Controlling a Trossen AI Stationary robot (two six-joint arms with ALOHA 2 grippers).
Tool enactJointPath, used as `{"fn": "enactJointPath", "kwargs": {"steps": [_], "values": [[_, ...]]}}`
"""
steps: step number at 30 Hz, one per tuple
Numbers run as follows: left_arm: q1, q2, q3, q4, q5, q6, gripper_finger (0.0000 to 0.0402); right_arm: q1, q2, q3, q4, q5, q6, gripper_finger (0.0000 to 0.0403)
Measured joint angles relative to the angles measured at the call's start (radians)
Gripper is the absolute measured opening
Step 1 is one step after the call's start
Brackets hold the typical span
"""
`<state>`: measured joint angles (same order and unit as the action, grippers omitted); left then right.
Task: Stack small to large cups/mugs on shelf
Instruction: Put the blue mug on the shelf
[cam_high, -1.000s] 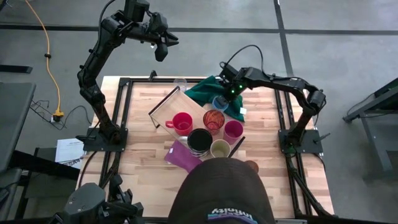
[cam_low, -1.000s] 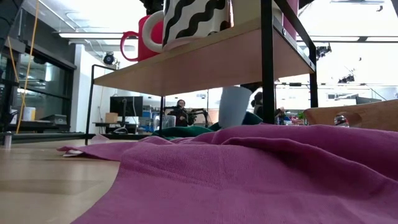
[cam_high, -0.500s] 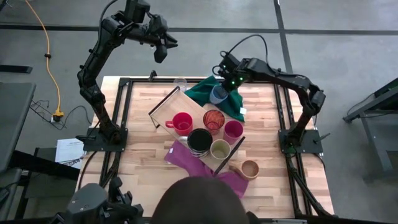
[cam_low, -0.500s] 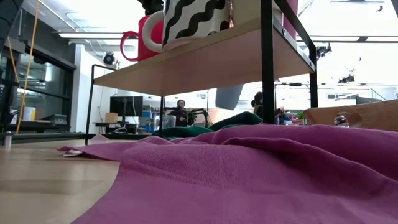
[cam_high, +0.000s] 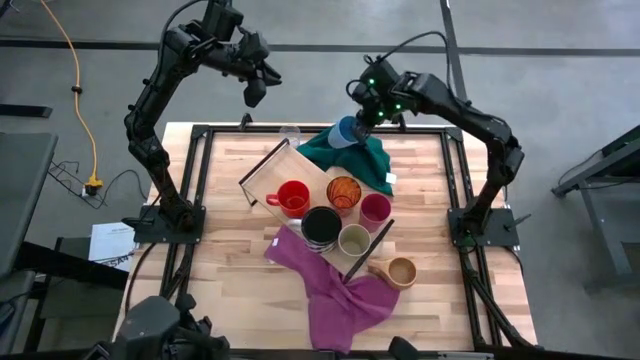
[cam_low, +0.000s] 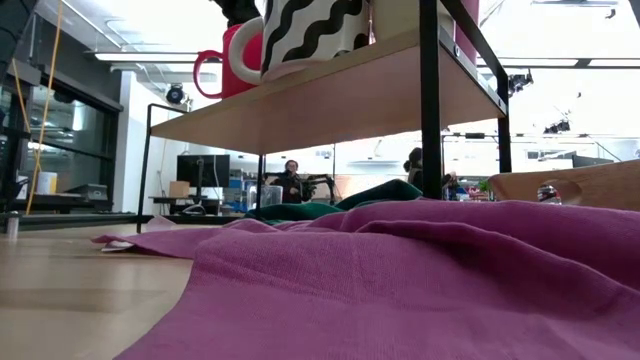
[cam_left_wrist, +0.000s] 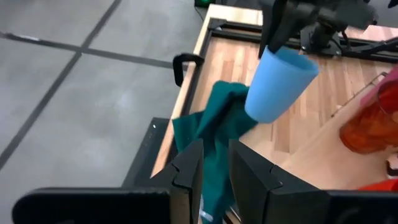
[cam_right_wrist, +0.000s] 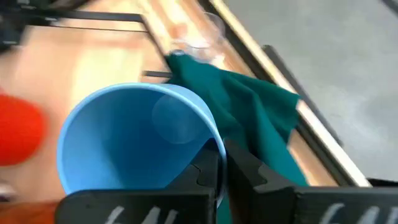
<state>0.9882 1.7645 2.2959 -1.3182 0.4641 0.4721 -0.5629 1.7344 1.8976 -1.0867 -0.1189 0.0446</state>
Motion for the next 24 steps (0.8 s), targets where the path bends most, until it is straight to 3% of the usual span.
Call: {"fn": "enactJointPath", "kwargs": {"steps": [9, 24], "values": [[-0.020, 0.000, 0.000, -0.077, 0.000, -0.009, 0.0065, 0.005, 0.003, 0.072, -0.039, -0.129, -0.009, 0.0000], [-0.124, -0.023, 0.000, -0.099, -0.003, -0.009, 0.0065, 0.068, 0.029, 0.080, -0.047, -0.180, -0.022, 0.0000]]}}
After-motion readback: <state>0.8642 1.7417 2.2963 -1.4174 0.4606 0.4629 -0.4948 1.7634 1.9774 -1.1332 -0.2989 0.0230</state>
